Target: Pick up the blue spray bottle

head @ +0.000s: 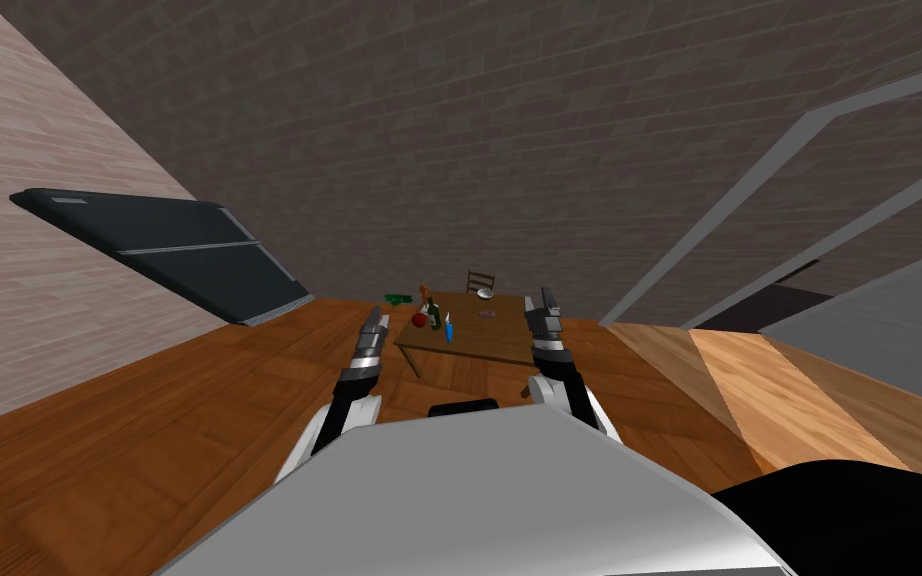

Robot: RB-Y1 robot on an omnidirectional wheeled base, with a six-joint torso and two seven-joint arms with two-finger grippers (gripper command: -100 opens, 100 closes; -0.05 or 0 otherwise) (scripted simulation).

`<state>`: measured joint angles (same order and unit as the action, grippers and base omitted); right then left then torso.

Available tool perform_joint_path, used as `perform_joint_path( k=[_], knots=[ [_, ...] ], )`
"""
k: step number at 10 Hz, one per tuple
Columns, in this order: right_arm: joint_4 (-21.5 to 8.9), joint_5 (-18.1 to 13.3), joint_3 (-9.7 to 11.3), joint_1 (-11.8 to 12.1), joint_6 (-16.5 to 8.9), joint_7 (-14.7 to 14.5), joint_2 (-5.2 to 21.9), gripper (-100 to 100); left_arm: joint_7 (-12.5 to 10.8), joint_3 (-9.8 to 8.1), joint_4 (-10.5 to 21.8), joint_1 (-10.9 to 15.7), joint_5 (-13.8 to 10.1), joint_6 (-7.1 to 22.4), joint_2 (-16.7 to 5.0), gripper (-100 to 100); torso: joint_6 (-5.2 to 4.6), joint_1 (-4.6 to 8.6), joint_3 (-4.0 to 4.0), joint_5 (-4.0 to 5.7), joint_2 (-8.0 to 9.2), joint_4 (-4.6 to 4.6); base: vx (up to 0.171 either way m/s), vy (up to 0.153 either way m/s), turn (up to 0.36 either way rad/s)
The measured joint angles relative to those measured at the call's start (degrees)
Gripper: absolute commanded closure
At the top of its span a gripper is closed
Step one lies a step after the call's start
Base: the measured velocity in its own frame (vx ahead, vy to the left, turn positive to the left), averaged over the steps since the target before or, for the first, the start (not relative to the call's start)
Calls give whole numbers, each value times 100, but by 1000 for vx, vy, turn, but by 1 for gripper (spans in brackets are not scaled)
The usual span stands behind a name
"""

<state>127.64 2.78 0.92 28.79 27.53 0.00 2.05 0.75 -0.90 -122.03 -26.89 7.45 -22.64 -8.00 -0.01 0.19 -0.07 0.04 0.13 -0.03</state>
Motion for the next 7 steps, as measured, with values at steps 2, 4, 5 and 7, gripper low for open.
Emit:
perform_joint_path(
  k=[2, 4, 5, 7],
  knots=[
    [0, 0, 0, 0, 0, 0, 0, 0, 87, 51, 252, 94, 150, 100, -279, -100, 0, 7, -3, 2, 5, -1, -55, -72, -17],
    [0, 0, 0, 0, 0, 0, 0, 0, 193, 131, 532, 214, 339, 223, -498, -100, 0, 7, -5, 2, 9, -2, -59, -73, -17],
    [0, 0, 0, 0, 0, 0, 0, 0, 264, 188, 707, 295, 450, 291, -573, -100, 0, 8, -5, 2, 8, -2, -54, -91, -19],
    [0, 0, 0, 0, 0, 0, 0, 0, 412, 300, 997, 405, 674, 429, -727, -100, 0, 12, -5, 3, 8, -2, -62, -79, -18]
  ],
)
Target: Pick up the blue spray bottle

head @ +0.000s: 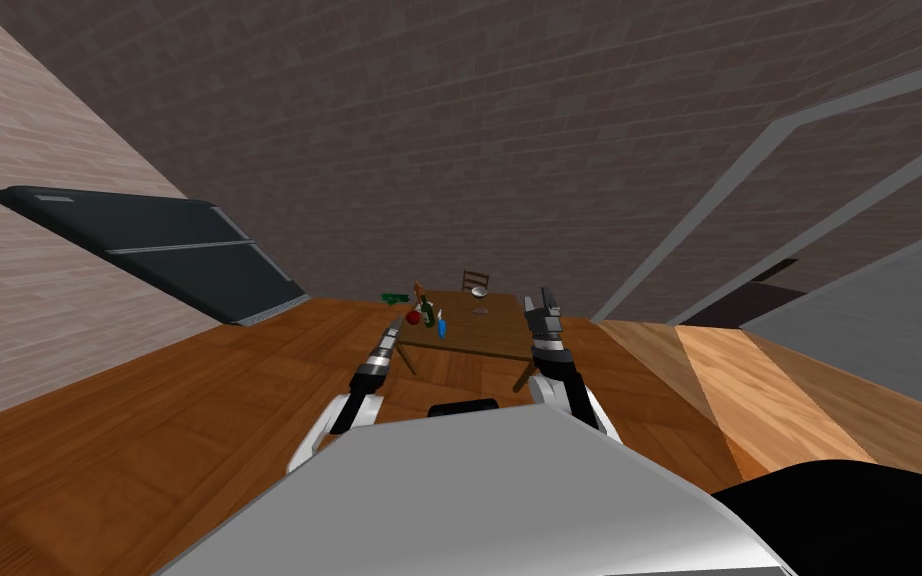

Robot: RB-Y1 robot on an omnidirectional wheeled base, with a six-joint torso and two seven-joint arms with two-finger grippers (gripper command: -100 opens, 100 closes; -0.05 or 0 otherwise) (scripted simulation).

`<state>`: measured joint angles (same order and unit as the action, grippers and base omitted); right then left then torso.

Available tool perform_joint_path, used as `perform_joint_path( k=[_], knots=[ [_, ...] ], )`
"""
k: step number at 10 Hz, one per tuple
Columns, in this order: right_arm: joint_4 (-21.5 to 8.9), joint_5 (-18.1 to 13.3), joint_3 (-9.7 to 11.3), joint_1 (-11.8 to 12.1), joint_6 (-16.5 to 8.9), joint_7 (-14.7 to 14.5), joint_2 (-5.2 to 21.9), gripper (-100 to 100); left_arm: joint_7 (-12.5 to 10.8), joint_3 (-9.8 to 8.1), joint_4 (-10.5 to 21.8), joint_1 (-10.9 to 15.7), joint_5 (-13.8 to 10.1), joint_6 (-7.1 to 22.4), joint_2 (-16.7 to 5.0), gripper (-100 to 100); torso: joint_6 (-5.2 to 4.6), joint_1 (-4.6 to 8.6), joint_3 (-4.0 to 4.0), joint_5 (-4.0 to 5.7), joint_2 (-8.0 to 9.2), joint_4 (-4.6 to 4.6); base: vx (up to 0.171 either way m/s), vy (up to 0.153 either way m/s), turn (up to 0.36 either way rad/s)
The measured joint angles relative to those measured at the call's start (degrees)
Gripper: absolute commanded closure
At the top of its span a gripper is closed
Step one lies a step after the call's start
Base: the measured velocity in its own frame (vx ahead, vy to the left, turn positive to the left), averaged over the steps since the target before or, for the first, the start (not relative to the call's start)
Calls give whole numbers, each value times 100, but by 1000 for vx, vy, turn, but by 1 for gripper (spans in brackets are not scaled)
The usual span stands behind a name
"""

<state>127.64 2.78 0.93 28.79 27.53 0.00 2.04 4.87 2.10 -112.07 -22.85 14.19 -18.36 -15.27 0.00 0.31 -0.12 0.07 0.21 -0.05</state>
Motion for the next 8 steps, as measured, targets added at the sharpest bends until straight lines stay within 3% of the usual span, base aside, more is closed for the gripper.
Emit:
perform_joint_path(
  k=[5, 8],
  knots=[
    [0, 0, 0, 0, 0, 0, 0, 0, 329, 216, 828, 338, 512, 311, -430, -100, 0, -4, 3, -1, -6, 1, -44, -72, -29],
    [0, 0, 0, 1, 0, 0, 0, 0, 556, 357, 1309, 536, 793, 525, -638, -100, 1, -7, 12, -1, -22, 4, 4, -67, -54]
  ],
)
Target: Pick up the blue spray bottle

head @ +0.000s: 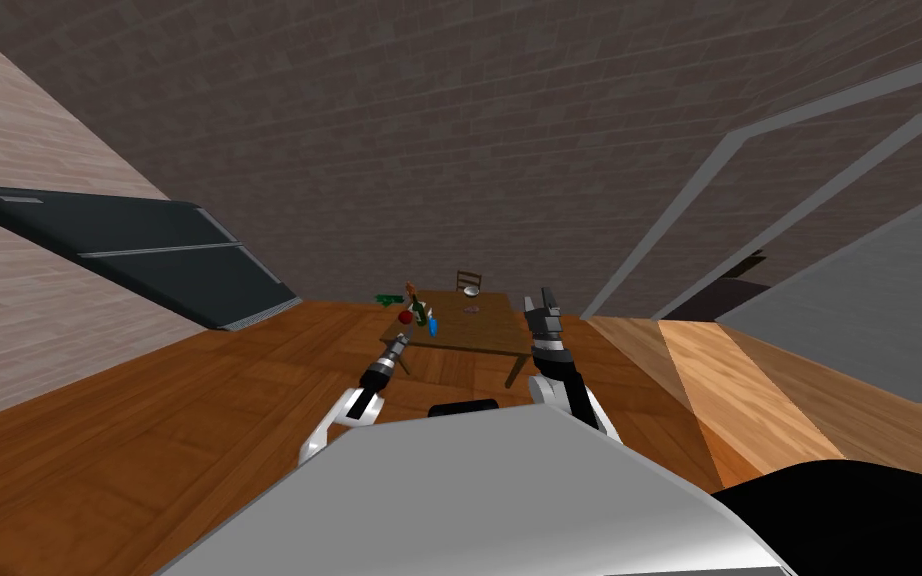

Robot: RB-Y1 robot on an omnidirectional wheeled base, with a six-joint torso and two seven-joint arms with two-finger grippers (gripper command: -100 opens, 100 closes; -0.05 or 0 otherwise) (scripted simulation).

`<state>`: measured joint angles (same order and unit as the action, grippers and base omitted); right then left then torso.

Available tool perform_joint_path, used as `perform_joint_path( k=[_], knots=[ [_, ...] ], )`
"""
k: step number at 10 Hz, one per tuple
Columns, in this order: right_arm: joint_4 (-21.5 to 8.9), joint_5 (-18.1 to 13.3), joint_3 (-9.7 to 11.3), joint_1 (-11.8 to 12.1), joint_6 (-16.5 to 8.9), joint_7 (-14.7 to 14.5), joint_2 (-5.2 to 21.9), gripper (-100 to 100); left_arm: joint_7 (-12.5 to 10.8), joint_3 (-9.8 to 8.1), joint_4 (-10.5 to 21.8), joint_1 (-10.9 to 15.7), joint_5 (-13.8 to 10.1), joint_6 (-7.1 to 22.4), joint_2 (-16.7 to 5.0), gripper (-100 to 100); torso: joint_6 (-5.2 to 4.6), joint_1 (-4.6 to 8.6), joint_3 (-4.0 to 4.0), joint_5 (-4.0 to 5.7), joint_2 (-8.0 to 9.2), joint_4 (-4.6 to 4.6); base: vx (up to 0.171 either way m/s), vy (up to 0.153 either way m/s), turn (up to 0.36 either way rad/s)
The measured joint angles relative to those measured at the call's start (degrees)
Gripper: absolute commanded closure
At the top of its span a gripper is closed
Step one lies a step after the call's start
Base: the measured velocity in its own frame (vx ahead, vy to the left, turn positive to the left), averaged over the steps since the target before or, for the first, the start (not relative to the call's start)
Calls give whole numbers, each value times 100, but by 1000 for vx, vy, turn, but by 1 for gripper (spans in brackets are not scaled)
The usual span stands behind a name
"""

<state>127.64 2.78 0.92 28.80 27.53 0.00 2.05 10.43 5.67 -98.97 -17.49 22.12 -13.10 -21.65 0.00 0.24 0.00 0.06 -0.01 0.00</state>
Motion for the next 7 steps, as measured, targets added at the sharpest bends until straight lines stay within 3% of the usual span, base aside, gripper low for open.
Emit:
perform_joint_path(
  k=[3, 7],
  knots=[
    [0, 0, 0, 0, 0, 0, 0, 0, 210, 138, 407, 161, 222, 223, -219, -100, -1, -4, 8, -1, -14, 3, 41, -55, -74],
    [0, 0, 0, 1, 0, 0, 0, 0, 504, 299, 1008, 365, 452, 466, -499, -100, 0, -8, 19, -1, -34, 7, 89, -52, -97]
  ],
)
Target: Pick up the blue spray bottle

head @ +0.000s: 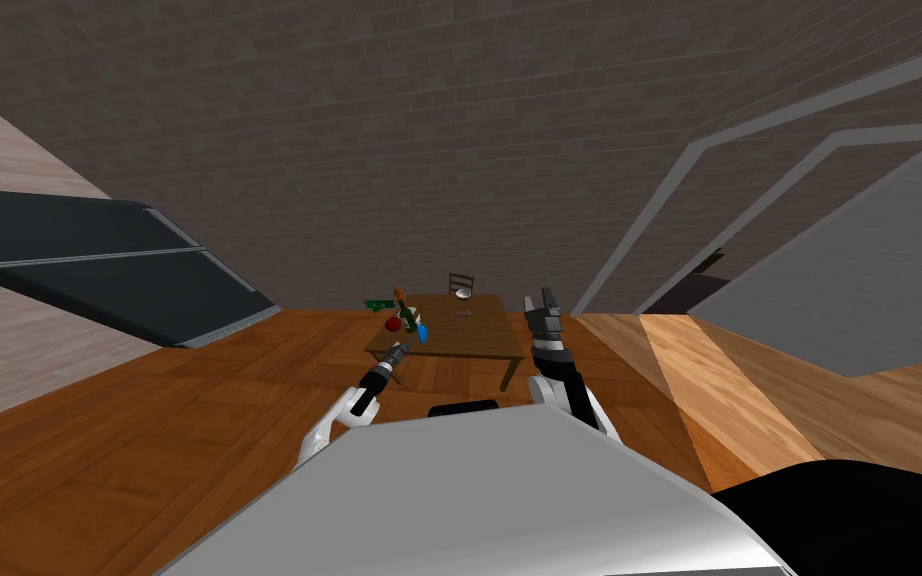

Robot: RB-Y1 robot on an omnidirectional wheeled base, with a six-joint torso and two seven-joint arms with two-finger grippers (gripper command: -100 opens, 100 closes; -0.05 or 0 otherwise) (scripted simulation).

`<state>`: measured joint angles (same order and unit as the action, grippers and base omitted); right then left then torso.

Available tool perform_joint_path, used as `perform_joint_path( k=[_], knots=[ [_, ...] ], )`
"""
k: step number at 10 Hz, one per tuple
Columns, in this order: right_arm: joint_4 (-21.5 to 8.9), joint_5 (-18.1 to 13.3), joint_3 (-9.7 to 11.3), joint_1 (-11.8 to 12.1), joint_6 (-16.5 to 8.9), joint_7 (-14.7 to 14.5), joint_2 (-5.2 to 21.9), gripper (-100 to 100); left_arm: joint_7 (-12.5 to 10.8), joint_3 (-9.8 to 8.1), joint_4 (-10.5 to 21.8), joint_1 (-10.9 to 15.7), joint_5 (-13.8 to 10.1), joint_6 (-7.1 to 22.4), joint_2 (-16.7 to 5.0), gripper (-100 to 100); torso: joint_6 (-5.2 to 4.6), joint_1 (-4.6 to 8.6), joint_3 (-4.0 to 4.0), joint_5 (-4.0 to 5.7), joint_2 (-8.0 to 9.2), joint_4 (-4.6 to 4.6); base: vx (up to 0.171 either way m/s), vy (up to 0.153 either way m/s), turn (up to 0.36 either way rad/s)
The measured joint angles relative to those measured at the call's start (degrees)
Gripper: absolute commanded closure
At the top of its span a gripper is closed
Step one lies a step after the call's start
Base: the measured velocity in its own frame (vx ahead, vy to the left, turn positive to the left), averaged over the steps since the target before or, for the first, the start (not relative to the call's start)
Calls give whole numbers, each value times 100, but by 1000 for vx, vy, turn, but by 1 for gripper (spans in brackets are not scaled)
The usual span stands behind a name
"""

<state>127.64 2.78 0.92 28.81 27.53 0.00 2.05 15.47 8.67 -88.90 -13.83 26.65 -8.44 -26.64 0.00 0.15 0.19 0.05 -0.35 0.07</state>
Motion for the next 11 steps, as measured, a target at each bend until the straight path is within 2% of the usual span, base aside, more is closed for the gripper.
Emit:
perform_joint_path(
  k=[2, 5, 9, 11],
  knots=[
    [0, 0, 0, 0, 0, 0, 0, 0, 108, 73, 146, 41, 70, 141, -117, -100, 2, -2, -4, 0, 8, -1, 57, -28, -47],
    [0, 0, 0, 0, 0, 0, 0, 0, 284, 143, 599, 196, 180, 197, -275, -100, 1, -4, -1, 0, 3, 0, 85, -34, -100],
    [0, 0, 0, 0, 0, 0, 0, 0, 567, 277, 1090, 362, 366, 392, -423, -100, 2, -4, 1, 0, 0, 1, 104, -36, -90],
    [0, 0, 0, 0, 0, 0, 0, 0, 715, 390, 1285, 422, 471, 547, -580, -100, 1, -3, 5, 0, -8, 2, 104, -35, -98]
  ],
)
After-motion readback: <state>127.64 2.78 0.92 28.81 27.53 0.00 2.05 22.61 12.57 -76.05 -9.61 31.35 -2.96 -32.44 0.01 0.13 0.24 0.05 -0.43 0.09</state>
